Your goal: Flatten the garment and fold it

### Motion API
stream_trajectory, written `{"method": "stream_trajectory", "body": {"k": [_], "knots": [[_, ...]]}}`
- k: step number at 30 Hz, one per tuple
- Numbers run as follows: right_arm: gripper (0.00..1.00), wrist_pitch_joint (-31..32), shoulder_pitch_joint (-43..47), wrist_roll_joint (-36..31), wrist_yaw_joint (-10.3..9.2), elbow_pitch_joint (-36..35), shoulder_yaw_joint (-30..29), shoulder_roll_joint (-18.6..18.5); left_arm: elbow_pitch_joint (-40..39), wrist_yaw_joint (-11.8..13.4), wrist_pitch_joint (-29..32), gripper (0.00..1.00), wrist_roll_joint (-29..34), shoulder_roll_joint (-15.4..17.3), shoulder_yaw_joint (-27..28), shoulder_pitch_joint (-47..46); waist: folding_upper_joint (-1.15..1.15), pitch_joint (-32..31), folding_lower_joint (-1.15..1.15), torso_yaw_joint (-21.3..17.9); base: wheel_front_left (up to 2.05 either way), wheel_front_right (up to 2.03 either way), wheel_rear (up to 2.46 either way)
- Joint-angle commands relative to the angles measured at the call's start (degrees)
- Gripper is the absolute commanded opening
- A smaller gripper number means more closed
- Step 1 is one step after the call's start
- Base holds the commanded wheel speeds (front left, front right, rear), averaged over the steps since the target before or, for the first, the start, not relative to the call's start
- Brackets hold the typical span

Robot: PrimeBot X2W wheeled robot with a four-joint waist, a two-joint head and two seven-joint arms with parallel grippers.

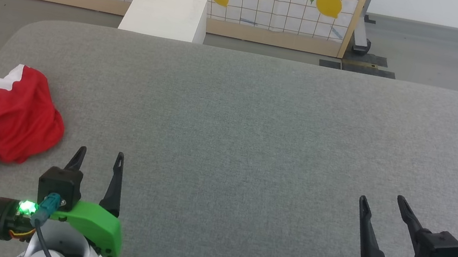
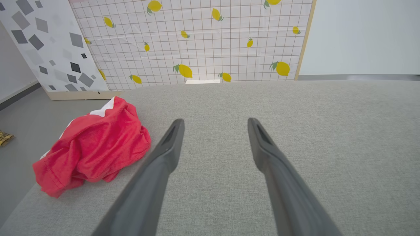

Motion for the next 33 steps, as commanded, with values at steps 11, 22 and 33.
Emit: {"method": "stream_trajectory", "body": {"k": [11, 22, 33], "knots": [[1.0, -1.8, -0.4, 0.8, -0.01, 0.8, -0.1, 0.0, 1.3, 0.9, -1.8, 1.0, -1.5, 0.0, -1.2, -0.8, 0.0, 0.0, 0.0, 0.0, 0.0, 0.0, 0.0], [1.0, -3.1, -0.7, 1.6, -0.02, 1.5, -0.2, 0.0, 2.0, 1.4, -3.1, 1.0, -3.2, 0.0, -2.1, -1.3, 0.0, 0.0, 0.0, 0.1, 0.0, 0.0, 0.0], [1.0, -4.4, -1.1, 2.6, -0.03, 1.7, -0.2, 0.0, 2.1, 1.9, -4.4, 1.0, -4.7, -0.1, -2.9, -1.7, 0.0, 0.1, 0.0, 0.2, 0.0, 0.0, 0.0]]}}
